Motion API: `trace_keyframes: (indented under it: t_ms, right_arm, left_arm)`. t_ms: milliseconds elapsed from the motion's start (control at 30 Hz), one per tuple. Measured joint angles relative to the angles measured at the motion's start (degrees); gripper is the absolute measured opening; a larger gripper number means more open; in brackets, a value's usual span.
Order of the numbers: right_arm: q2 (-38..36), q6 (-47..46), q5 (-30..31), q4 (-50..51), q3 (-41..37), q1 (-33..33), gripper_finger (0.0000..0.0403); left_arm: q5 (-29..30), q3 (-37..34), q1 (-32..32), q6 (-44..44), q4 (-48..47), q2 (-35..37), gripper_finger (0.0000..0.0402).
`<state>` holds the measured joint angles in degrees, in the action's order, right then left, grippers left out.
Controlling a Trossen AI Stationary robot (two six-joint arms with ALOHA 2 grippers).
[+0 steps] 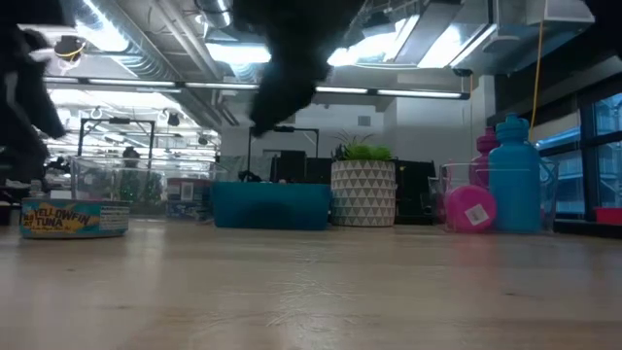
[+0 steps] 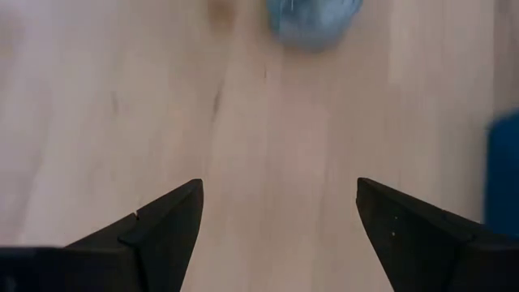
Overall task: Pick & Place Food Item
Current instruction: Stack the light blue tuna can on top of the blue and pink tuna can into the left transparent bin
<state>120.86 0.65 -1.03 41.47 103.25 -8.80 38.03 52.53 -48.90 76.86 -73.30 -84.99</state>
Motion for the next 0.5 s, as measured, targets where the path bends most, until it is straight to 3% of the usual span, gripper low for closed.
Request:
trace_keyframes:
  t_ms: [133, 233, 367, 500]
  right_arm:
    - [-0.07, -0.71, -9.00, -9.94, -2.81, 4.37, 0.0320]
    - [-0.07, -2.10, -12.51, -11.04, -3.29, 6.64, 0.0320]
    - [-0.07, -2.81, -12.76, -7.21, -3.40, 7.22, 0.0320]
    - [-0.07, -2.79, -13.15, -6.69, -3.40, 5.77, 0.0320]
  left_arm:
    - [2.38, -1.30, -3.83, 16.89, -4.54, 4.44, 0.0251]
    - [1.05, -4.22, -7.12, 25.89, -7.13, 8.72, 0.0251]
    - [-7.77, -10.33, -9.10, 28.05, -8.72, 13.55, 0.0251]
    - [-4.47, -9.37, -7.20, 26.95, -9.89, 13.64, 0.0251]
